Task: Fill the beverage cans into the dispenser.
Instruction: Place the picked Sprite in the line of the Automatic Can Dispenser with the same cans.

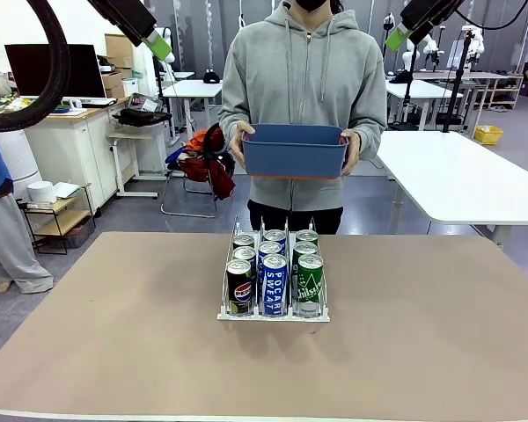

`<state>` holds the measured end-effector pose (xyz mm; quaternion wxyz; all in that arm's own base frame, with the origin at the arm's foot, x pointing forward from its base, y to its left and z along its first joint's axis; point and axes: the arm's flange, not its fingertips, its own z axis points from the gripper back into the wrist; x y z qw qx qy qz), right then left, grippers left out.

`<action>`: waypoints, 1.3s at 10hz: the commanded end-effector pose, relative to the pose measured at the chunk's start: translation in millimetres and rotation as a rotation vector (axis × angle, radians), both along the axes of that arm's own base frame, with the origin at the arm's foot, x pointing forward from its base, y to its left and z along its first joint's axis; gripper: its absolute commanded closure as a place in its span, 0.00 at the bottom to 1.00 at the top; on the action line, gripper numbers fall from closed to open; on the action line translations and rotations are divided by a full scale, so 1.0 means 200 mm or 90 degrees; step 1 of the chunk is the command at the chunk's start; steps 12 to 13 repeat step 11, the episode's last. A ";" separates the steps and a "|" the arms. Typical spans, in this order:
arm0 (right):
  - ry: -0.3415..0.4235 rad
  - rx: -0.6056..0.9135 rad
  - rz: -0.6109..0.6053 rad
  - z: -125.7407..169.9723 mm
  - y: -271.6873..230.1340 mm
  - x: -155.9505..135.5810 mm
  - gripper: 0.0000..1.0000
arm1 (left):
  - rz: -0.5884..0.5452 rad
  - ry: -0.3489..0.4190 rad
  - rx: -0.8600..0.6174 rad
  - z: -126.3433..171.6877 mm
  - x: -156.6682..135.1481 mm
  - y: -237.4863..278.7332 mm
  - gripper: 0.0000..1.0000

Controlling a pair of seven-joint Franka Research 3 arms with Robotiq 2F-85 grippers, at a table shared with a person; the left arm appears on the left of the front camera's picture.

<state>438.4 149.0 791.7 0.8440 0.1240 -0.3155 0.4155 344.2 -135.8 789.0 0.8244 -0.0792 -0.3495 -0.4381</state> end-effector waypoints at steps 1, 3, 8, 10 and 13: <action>-0.004 0.007 0.006 -0.02 0.00 0.00 0.00 | -0.006 0.004 -0.004 -0.01 0.00 0.01 0.00; -0.004 0.007 0.006 -0.02 0.00 0.00 0.00 | -0.006 0.004 -0.004 -0.01 0.00 0.01 0.00; -0.004 0.007 0.006 -0.02 0.00 0.00 0.00 | -0.006 0.004 -0.004 -0.01 0.00 0.01 0.00; -0.004 0.007 0.006 -0.02 0.00 0.00 0.00 | -0.006 0.004 -0.004 -0.01 0.00 0.01 0.00; -0.004 0.007 0.006 -0.02 0.00 0.00 0.00 | -0.006 0.004 -0.004 -0.01 0.00 0.01 0.00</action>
